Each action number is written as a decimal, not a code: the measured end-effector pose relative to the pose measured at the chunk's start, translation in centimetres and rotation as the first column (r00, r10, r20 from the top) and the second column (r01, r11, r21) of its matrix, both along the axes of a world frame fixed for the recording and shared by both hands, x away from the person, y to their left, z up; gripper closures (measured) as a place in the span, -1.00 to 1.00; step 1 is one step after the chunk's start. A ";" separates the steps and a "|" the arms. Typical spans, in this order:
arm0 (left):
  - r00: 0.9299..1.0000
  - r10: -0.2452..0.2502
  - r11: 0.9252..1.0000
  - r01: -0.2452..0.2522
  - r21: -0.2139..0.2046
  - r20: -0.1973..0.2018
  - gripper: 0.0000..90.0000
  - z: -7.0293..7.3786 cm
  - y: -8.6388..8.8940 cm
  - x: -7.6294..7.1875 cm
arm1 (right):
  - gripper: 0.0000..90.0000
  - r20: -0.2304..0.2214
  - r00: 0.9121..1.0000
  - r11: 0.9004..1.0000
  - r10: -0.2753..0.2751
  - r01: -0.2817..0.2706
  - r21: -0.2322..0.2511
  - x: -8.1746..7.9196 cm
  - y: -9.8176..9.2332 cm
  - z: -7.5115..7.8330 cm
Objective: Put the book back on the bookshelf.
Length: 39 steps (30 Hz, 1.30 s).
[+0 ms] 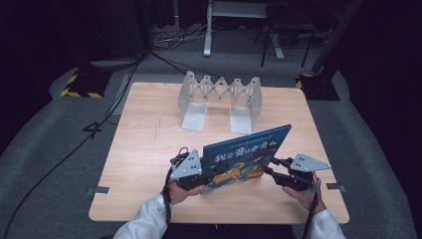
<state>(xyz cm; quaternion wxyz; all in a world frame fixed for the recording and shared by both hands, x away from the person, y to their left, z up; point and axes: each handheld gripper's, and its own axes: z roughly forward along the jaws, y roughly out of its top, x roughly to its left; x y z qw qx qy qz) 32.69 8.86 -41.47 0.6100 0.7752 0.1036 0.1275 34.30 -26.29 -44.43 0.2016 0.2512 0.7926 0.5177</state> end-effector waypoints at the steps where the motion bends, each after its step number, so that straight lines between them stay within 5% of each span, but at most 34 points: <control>1: 1.000 0.000 1.000 0.000 0.000 0.000 0.80 0.0 0.0 0.0 | 0.28 0.000 1.000 1.000 0.000 0.000 0.000 0.0 0.0 0.0; 4: 1.000 -0.002 1.000 0.002 -0.005 -0.008 0.82 -0.1 0.0 0.2 | 0.00 0.004 0.998 0.995 -0.056 0.056 -0.079 0.0 0.4 -0.7; 10: 0.998 0.053 0.999 -0.053 0.013 0.021 0.84 0.2 0.2 -0.1 | -0.19 -0.043 0.994 0.989 -0.101 0.095 -0.111 0.0 -0.9 -1.8; 21: 0.990 0.133 0.990 -0.135 0.041 0.053 0.84 1.2 0.9 -0.2 | -0.34 -0.144 0.963 0.961 -0.229 0.200 -0.192 -0.5 -4.5 -4.4; 30: 0.971 0.216 0.973 -0.223 0.064 0.106 0.84 2.4 2.4 -0.1 | -0.34 -0.165 0.954 0.951 -0.252 0.213 -0.223 -0.4 -5.5 -5.4; 39: 0.951 0.283 0.954 -0.293 0.068 0.127 0.84 3.0 4.3 0.1 | -0.34 -0.162 0.955 0.944 -0.249 0.201 -0.262 -0.4 -5.0 -5.7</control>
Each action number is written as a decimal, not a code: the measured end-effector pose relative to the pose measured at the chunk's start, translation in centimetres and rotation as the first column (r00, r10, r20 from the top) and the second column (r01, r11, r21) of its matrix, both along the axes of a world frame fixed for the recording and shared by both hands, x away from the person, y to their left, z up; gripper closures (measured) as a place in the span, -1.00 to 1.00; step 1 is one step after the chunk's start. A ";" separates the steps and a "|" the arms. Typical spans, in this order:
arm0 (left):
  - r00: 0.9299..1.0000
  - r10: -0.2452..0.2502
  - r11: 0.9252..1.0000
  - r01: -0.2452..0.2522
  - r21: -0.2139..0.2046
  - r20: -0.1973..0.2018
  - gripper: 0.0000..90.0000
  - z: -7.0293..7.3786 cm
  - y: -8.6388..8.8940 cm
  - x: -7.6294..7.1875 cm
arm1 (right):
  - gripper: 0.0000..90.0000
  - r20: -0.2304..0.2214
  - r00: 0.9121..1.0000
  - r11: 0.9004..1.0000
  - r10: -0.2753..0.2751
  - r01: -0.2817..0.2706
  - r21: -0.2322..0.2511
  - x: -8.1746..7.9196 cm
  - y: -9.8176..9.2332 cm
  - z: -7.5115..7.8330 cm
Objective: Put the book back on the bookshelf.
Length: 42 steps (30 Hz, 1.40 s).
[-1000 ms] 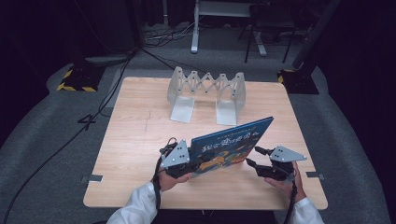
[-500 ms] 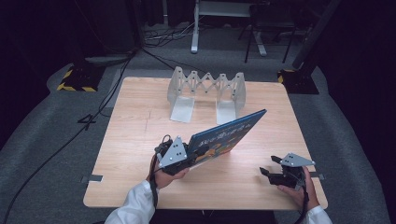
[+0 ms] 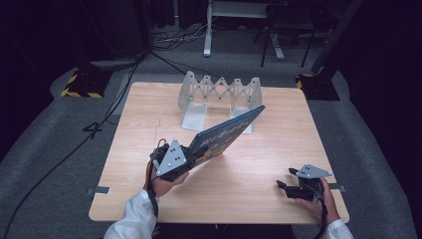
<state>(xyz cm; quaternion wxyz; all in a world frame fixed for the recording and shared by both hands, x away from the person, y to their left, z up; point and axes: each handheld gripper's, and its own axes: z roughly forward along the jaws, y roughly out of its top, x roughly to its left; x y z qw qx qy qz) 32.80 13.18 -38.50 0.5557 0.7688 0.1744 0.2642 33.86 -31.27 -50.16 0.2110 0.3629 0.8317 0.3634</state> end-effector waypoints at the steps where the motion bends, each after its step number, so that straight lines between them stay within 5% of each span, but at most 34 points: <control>1: 1.000 0.002 1.000 -0.002 -0.001 0.001 0.84 0.0 0.1 0.0 | -0.34 0.002 1.000 1.000 0.000 0.000 -0.004 0.0 0.0 0.0; 9: 0.997 0.073 0.997 -0.073 0.015 0.017 0.84 0.4 1.7 0.5 | -0.34 -0.001 1.000 1.000 0.000 0.000 -0.005 0.0 0.0 -0.1; 24: 0.980 0.194 0.981 -0.194 0.009 0.048 0.84 2.6 4.6 2.4 | -0.34 -0.004 1.000 1.000 0.000 0.000 0.000 0.0 0.0 -0.1; 42: 0.962 0.274 0.961 -0.274 -0.025 0.006 0.84 2.0 4.0 8.2 | -0.33 -0.005 1.000 1.000 0.005 -0.005 0.006 0.1 0.0 -0.2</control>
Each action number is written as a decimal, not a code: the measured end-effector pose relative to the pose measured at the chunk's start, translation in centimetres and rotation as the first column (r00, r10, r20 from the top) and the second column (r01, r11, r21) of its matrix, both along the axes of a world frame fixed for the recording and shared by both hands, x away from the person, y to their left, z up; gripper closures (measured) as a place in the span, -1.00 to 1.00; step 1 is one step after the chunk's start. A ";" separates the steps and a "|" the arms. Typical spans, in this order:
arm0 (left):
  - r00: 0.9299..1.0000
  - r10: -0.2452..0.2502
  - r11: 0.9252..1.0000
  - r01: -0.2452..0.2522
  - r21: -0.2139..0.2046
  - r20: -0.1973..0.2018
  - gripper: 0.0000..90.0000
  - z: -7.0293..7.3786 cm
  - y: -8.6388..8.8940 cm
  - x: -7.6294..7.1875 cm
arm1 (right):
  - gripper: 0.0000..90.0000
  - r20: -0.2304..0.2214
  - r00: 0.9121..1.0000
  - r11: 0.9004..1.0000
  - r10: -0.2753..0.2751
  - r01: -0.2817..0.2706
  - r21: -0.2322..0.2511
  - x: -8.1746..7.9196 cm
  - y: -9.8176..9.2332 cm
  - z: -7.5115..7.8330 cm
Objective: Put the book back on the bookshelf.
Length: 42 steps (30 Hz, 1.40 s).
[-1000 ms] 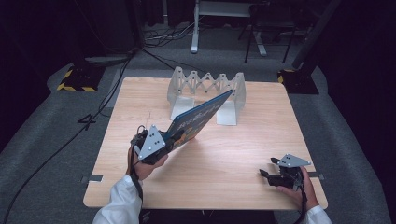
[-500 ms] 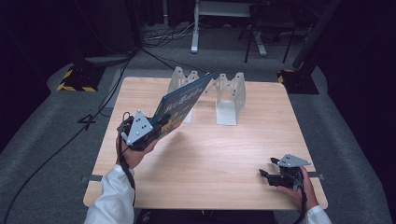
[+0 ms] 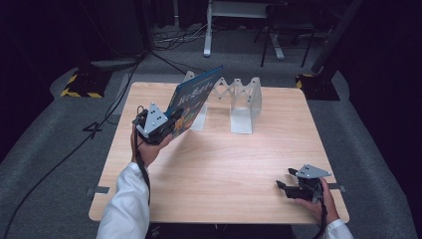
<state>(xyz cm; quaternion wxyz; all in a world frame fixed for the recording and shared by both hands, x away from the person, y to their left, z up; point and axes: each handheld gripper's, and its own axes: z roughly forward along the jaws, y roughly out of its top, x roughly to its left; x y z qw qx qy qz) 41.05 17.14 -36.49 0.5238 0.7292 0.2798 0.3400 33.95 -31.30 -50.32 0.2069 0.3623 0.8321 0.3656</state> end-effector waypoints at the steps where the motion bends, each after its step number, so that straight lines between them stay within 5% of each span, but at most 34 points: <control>1: 1.000 0.000 1.000 0.000 -0.008 -0.001 0.84 -0.1 -0.1 0.3 | -0.33 0.000 1.000 1.000 0.001 -0.001 0.000 0.0 0.0 0.0; 8: 1.000 0.019 0.997 -0.020 -0.071 -0.014 0.84 -1.4 -0.6 2.0 | -0.33 0.002 1.000 1.000 0.005 -0.005 -0.002 -0.1 0.0 0.0; 17: 0.996 0.060 0.993 -0.066 -0.093 -0.066 0.83 -3.3 0.0 2.3 | -0.33 0.001 1.000 1.000 0.009 -0.009 -0.002 0.0 0.0 0.0; 33: 0.985 0.128 0.978 -0.145 -0.151 -0.116 0.83 -4.3 -1.2 4.3 | -0.33 0.000 1.000 1.000 0.009 -0.009 0.001 -0.1 0.1 0.0; 42: 0.971 0.176 0.950 -0.211 -0.229 -0.163 0.83 -5.1 -0.6 4.9 | -0.33 0.003 1.000 1.000 0.016 -0.016 0.002 -0.1 0.1 -0.1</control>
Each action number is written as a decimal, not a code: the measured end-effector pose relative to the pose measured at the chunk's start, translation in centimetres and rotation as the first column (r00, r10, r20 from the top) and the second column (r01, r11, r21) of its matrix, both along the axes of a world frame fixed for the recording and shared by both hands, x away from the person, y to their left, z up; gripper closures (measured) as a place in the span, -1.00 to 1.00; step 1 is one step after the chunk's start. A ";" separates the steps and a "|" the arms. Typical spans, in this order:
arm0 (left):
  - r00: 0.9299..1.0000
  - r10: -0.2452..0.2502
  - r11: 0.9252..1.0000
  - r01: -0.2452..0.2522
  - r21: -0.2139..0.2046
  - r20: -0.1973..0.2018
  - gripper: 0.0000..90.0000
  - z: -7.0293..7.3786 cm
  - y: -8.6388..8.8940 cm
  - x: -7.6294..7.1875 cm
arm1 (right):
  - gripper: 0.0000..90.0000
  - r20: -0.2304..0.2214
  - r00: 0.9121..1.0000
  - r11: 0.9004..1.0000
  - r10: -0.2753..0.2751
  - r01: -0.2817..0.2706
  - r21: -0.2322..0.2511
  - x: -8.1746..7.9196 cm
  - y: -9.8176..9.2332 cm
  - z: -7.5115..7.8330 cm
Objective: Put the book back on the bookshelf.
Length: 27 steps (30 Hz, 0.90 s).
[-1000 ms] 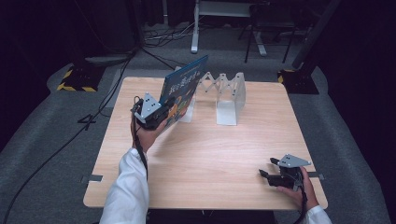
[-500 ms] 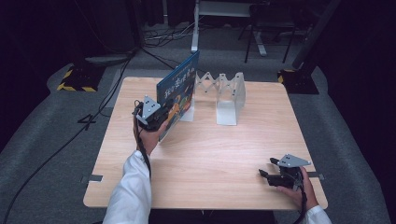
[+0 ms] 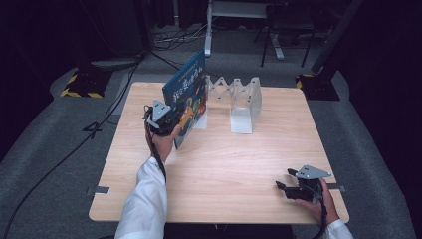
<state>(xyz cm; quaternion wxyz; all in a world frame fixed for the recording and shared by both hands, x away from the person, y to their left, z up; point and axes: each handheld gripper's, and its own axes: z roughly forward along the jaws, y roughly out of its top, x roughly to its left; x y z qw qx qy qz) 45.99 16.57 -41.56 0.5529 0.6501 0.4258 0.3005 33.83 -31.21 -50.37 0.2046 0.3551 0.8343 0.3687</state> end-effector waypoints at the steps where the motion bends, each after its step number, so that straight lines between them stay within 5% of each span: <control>1: 1.000 0.003 1.000 -0.003 -0.007 -0.001 0.83 -0.1 0.1 0.0 | -0.33 0.000 1.000 1.000 0.000 0.000 0.000 0.0 0.0 0.0; 7: 0.999 0.037 0.998 -0.037 -0.043 0.008 0.82 -0.6 0.6 -0.1 | -0.33 -0.003 1.000 1.000 -0.001 0.001 0.001 0.1 0.0 0.0; 13: 1.000 0.003 0.999 -0.003 0.034 0.011 0.78 -1.0 0.0 -0.4 | -0.33 -0.004 1.000 1.000 0.000 0.000 0.003 0.1 0.0 0.0; 17: 1.000 -0.005 1.000 0.005 -0.004 -0.002 0.77 -1.4 0.4 -0.7 | -0.34 -0.003 1.000 1.000 0.000 0.000 0.001 0.0 0.0 0.0; 24: 0.999 -0.016 0.999 0.017 0.031 -0.052 0.69 -3.2 1.4 -1.0 | -0.34 0.000 1.000 1.000 -0.001 0.001 0.000 0.0 0.0 0.0; 27: 0.999 -0.021 0.999 0.022 0.039 -0.038 0.70 -3.9 1.8 -1.5 | -0.34 0.001 1.000 1.000 0.002 -0.002 0.000 -0.1 0.0 0.0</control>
